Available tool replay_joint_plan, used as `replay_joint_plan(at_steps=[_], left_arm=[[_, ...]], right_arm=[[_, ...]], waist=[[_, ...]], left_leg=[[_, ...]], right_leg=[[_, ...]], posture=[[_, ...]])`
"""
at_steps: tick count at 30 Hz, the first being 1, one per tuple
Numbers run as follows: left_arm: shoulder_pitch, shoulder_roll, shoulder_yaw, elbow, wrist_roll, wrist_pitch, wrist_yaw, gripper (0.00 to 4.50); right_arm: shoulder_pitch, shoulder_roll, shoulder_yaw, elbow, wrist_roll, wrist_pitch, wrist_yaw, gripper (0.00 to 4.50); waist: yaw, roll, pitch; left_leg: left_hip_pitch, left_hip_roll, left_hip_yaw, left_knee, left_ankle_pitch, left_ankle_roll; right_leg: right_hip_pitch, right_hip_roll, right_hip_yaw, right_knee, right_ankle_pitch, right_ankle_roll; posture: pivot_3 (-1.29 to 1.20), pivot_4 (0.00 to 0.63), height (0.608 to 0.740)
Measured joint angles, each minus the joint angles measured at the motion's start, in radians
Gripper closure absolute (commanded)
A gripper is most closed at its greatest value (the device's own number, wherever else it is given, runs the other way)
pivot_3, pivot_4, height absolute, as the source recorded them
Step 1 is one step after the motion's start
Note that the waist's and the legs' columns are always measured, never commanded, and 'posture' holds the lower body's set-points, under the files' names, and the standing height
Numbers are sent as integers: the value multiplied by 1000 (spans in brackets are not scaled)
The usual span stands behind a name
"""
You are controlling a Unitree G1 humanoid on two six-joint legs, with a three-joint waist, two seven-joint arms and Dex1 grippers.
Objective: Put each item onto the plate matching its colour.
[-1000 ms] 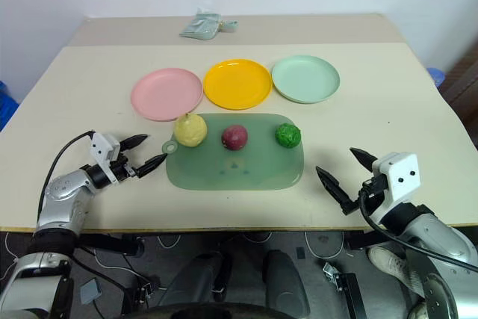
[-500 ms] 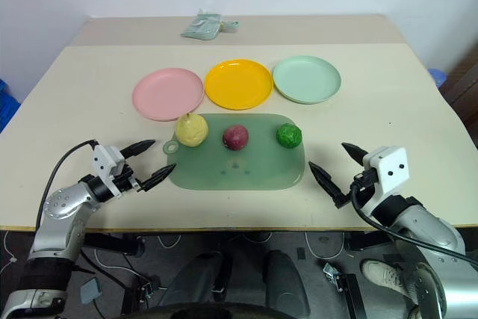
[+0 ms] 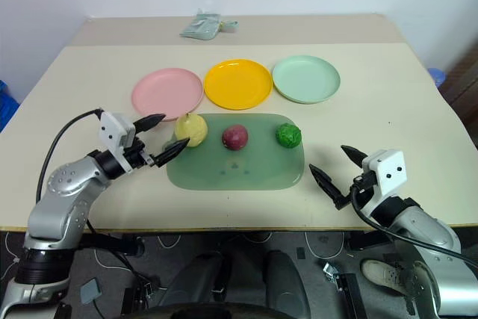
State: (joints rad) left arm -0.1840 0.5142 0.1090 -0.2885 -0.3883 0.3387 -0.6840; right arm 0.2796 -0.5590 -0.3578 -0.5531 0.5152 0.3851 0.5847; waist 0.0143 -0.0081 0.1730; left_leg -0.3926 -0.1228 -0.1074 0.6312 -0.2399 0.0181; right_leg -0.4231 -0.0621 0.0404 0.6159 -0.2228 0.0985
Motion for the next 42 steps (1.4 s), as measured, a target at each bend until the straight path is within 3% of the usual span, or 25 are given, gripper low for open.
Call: replay_joint_plan(at_steps=[10, 17, 34, 35, 38, 42], left_arm=[[-149, -5, -17, -68, -39, 273, 122, 0], [-236, -34, -16, 18, -38, 347, 185, 0], [-225, 54, -113, 150, -15, 417, 45, 0], [-232, 53, -125, 166, -6, 414, 44, 532], [-263, 36, -135, 220, 20, 392, 49, 1493], [-296, 3, -135, 275, 46, 361, 59, 1593]], right_arm=[[-40, 11, 41, 0, -4, -7, -20, 40], [-86, 11, 68, 12, -23, -13, -27, 40], [-119, 11, 80, 29, -41, -20, -38, 40], [-120, 11, 80, 29, -41, -20, -41, 0], [-122, 12, 81, 28, -41, -19, -50, 0], [-122, 12, 81, 26, -41, -16, -66, 0]], waist=[[0, 0, 0], [0, 0, 0], [0, 0, 0], [1, 0, 0], [1, 0, 0], [0, 0, 0]], left_leg=[[0, 0, 0, 0, 1, 1], [0, 0, 0, 0, 1, 1], [0, 0, 0, 0, 1, 1], [0, 0, 0, 0, 1, 1], [0, 0, 0, 0, 1, 1], [0, 0, 0, 0, 1, 1]], right_leg=[[0, 0, 0, 1, 1, 1], [0, 0, 0, 1, 1, 2], [-1, 0, 0, 1, 1, 1], [-1, 0, 0, 1, 1, 1], [-1, 0, 0, 1, 1, 1], [-1, 0, 0, 1, 1, 2]], posture=[[0, 150, 740], [0, 150, 740], [0, 150, 740], [0, 150, 740], [0, 150, 740], [0, 150, 740]])
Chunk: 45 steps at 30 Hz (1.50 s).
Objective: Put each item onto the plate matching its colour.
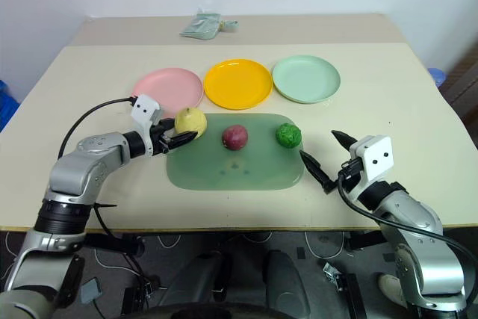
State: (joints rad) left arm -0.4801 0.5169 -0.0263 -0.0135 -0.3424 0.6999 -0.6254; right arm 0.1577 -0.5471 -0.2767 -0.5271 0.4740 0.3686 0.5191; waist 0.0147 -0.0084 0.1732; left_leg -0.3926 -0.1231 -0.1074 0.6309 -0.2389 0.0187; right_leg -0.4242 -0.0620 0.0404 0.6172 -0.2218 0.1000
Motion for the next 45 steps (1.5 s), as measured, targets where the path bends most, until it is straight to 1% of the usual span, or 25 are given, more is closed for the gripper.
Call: replay_joint_plan(at_steps=[6, 11, 12, 14, 18, 20, 22, 24, 28, 32, 34, 36, 39, 42, 43, 45], left_arm=[[-19, -40, 12, 17, 1, -40, -5, 1593], [-210, -128, 32, 137, 18, -76, 70, 1593], [-253, -149, 30, 186, 39, -107, 90, 1593], [-366, -212, 17, 357, 99, -193, 152, 1593], [-563, -340, 0, 752, 190, -405, 238, 1593], [-632, -384, 1, 920, 217, -493, 267, 1593], [-692, -424, 4, 1062, 238, -563, 295, 586], [-736, -451, 5, 1164, 256, -615, 323, 30], [-779, -462, 13, 1267, 289, -671, 353, 30], [-779, -462, 33, 1283, 289, -706, 322, 30], [-771, -456, 49, 1262, 281, -730, 260, 30], [-734, -433, 52, 1188, 263, -742, 163, 30], [-624, -376, 45, 1007, 239, -694, 16, 30], [-447, -271, 20, 734, 207, -585, -132, 30], [-389, -233, 11, 627, 192, -535, -180, 30], [-316, -166, 1, 471, 166, -471, -247, 30]], right_arm=[[1, 0, 0, -18, 0, 18, -26, 0], [-28, 0, 3, -21, 1, 30, -42, 0], [-35, 0, 4, -20, 0, 31, -44, 0], [-71, 0, 9, -14, -5, 32, -50, 0], [-123, 0, 18, 10, -36, 25, -59, 0], [-129, 0, 19, 25, -43, 25, -60, 0], [-134, 0, 22, 32, -53, 24, -60, 0], [-141, 0, 29, 32, -62, 19, -59, 0], [-143, 7, 34, 32, -69, 11, -59, 0], [-138, 11, 36, 31, -76, 2, -60, 0], [-131, 18, 36, 26, -75, -1, -60, 0], [-118, 18, 35, 14, -67, -1, -57, 0], [-84, 17, 26, -23, -45, 4, -44, 0], [-25, 12, 0, -71, -21, 14, -31, 0], [-3, 11, -15, -82, -16, 20, -30, 0], [36, 11, -39, -105, -2, 30, -28, 0]], waist=[[0, 0, 0], [20, -1, 0], [23, -1, 0], [28, -1, 0], [27, -3, 0], [23, -3, 1], [22, -3, 1], [22, -3, 1], [22, -3, 1], [23, -3, 1], [23, -3, 1], [21, -3, 1], [8, -2, 0], [-10, -2, 0], [-10, -2, 0], [-7, -2, 0]], left_leg=[[0, 0, 0, 0, 0, 0], [0, 0, 0, 2, 0, 0], [0, 0, 0, 2, 0, 0], [0, -1, 0, 2, 1, 0], [-1, -2, 0, 2, 1, 0], [-2, -2, 1, 1, 1, 0], [-3, -1, 1, 1, 1, 0], [-4, -1, 1, 1, 1, 0], [-4, -1, 1, 1, 1, 0], [-3, -2, 1, 3, 1, 0], [-3, -2, 1, 3, 1, 0], [-3, -2, 1, 3, 1, 0], [-2, -1, 1, 1, 1, 0], [-2, -1, 1, 1, 1, 0], [-2, -1, 1, 1, 1, 0], [-2, -1, 1, 2, 1, 0]], right_leg=[[-1, 0, 0, 1, 0, 0], [0, 0, 0, 1, 0, 0], [0, 0, 0, 1, 0, 1], [0, 0, -1, 1, 1, 1], [0, 0, -1, -1, 1, 3], [-1, 0, -1, 0, 2, 3], [-3, 0, 0, 0, 2, 3], [-4, 0, 0, 1, 2, 3], [-4, 0, 0, 2, 2, 4], [-3, 0, -1, 3, 3, 4], [-3, 0, -1, 3, 3, 4], [-3, 0, 0, 3, 3, 4], [-4, 0, 1, 4, 3, 4], [-5, 0, 2, 6, 2, 3], [-5, 0, 2, 6, 2, 3], [-5, 0, 2, 7, 2, 3]], posture=[[0, 150, 740], [0, 150, 740], [0, 150, 740], [0, 150, 740], [0, 150, 740], [0, 150, 740], [0, 150, 740], [0, 150, 740], [0, 150, 740], [0, 150, 740], [0, 150, 740], [0, 150, 740], [0, 150, 740], [0, 150, 740], [0, 150, 740], [0, 150, 740]])
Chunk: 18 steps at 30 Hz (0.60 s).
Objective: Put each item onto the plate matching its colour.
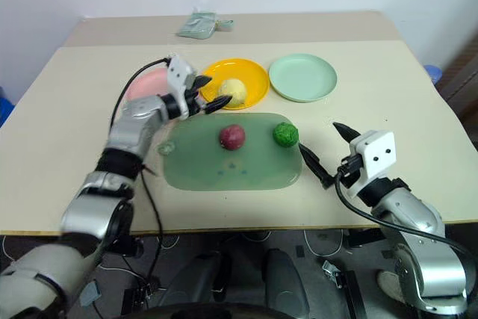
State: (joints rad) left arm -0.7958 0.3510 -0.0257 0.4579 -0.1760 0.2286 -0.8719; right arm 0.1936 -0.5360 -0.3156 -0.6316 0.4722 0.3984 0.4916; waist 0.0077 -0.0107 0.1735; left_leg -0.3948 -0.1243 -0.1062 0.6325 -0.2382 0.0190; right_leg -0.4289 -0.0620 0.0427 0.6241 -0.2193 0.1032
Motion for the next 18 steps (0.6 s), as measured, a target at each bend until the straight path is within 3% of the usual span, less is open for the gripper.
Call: replay_joint_plan(at_steps=[7, 12, 18], left_arm=[[118, 135, -8, -352, -86, 137, -138, 30], [132, 152, -45, -386, -119, 183, -201, 30], [125, 121, -121, -310, -95, 171, -218, 30]], right_arm=[[187, -3, -114, -113, 76, 18, 34, 0], [328, -4, -180, -167, 113, 9, 95, 0], [360, -5, -204, -202, 124, -13, 122, 0]], waist=[[23, 1, 0], [30, 0, -1], [30, 1, -1]], left_leg=[[2, 0, 0, 2, 0, 0], [2, 0, 0, 2, 0, 0], [2, 1, 0, 2, 0, 0]], right_leg=[[4, 0, -1, -2, 0, 0], [4, 0, -1, -2, 0, 0], [5, 0, -1, -3, 0, 0]], posture=[[0, 150, 740], [0, 150, 740], [0, 150, 740]])
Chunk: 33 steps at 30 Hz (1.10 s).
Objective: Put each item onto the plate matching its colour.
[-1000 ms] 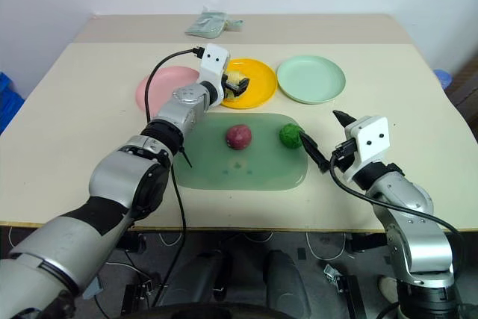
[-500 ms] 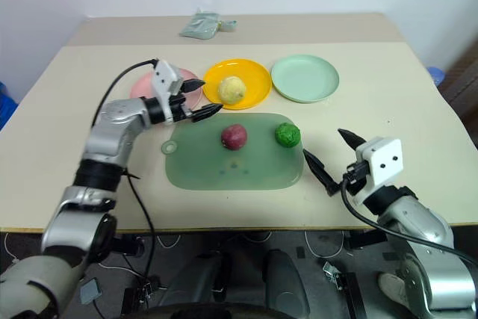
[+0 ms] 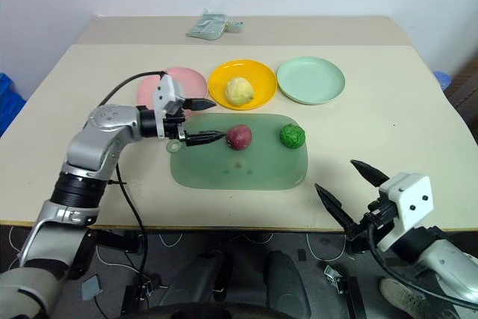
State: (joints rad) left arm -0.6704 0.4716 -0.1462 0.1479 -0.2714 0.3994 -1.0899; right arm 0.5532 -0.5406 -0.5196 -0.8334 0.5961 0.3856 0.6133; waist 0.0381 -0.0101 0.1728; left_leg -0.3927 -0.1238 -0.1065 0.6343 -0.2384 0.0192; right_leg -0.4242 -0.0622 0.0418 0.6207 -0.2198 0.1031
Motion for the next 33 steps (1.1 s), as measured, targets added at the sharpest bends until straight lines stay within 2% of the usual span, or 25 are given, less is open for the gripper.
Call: replay_joint_plan(at_steps=[6, 11, 14, 17, 18, 26, 29, 33], left_arm=[[-32, -53, -72, 150, 65, -82, -10, 30], [-54, -116, -79, 252, 98, -148, 17, 30], [-54, -125, -78, 273, 107, -158, 21, 896], [-54, -125, -77, 279, 112, -170, 25, 2332], [-54, -125, -77, 282, 115, -171, 27, 2675], [-54, -144, -49, 282, 110, -149, 89, 2675], [-65, -149, 28, 283, 79, -109, 169, 2675], [-106, -136, 191, 319, 42, -57, 369, 2675]], right_arm=[[-40, -29, 7, -31, -1, 18, -21, 0], [-86, -48, 10, -57, 10, 62, -63, 0], [-89, -50, 9, -70, 15, 80, -80, 0], [-94, -50, 9, -71, 17, 94, -97, 0], [-97, -50, 9, -71, 17, 96, -101, 0], [-132, -60, 10, -75, 18, 111, -116, 0], [-140, -63, 13, -74, 17, 111, -116, 0], [-158, -64, 28, -62, 14, 110, -113, 0]], waist=[[1, 0, 0], [1, -1, 0], [1, -1, 0], [1, 0, 0], [1, -1, 0], [1, -1, 0], [0, -1, 0], [0, -1, 0]], left_leg=[[0, 0, 0, 0, 0, 0], [-1, 0, 0, -1, 0, 0], [-1, 0, 0, -1, 0, 0], [-1, 0, 0, 0, 0, 0], [-1, 0, 0, 0, 0, 0], [-1, 0, 0, 0, 0, 1], [-1, 0, 0, 0, 0, 1], [-1, 0, 0, 0, 0, 1]], right_leg=[[0, 0, 0, -1, 0, 0], [0, 0, 0, -2, 0, 0], [0, 0, 0, -2, 0, 0], [0, 0, 0, -2, 0, 0], [0, 0, 0, -2, 0, 0], [0, 0, 0, -2, 0, 0], [0, 0, 0, -2, 0, 0], [0, 0, -1, -2, 0, 0]], posture=[[0, 150, 740], [0, 150, 740], [0, 150, 740], [0, 150, 740], [0, 150, 740], [0, 150, 740], [0, 150, 740], [0, 150, 740]])
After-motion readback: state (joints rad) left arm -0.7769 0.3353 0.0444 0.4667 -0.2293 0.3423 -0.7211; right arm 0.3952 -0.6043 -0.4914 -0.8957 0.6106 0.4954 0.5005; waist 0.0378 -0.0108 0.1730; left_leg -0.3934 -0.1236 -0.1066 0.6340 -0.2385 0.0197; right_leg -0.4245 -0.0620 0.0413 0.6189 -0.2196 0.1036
